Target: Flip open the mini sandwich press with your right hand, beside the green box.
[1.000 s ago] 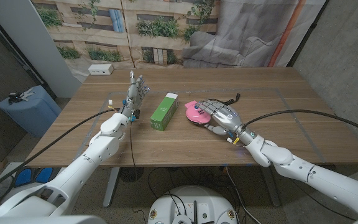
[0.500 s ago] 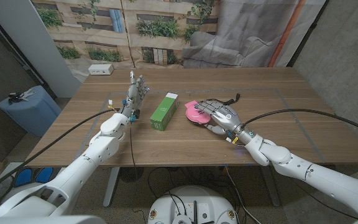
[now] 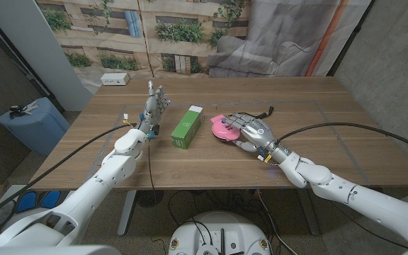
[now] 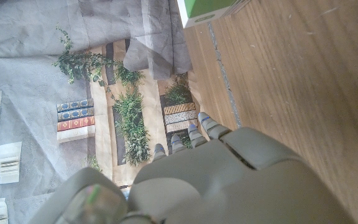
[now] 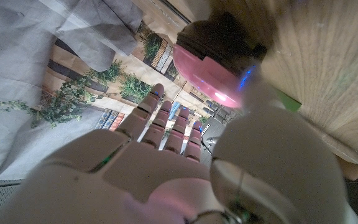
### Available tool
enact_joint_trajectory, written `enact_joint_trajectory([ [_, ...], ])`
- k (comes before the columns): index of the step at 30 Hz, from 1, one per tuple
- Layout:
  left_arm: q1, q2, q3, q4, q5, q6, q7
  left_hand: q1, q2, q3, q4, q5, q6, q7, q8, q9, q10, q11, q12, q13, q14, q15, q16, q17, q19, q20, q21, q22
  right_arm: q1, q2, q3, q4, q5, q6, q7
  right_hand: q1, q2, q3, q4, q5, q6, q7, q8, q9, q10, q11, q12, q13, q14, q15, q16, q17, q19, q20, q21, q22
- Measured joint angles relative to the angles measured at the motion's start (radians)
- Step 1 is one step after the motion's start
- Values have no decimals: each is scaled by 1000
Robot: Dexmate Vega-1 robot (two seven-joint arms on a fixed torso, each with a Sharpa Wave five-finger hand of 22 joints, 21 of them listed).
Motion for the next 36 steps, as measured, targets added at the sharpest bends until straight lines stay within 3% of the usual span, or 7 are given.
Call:
enact_joint_trajectory([
  [36,0,0,0,-1,0,0,1,0,0,0,0,0,0,0,0,0,0,0,0,0,0,0,0,0,0,0,0,0,-42,-14,70,-81,58,26,15,-38,19,-22,16,0,59,-13,4,0,42,3,0,0,22,3,8,5,21,0,0,0],
])
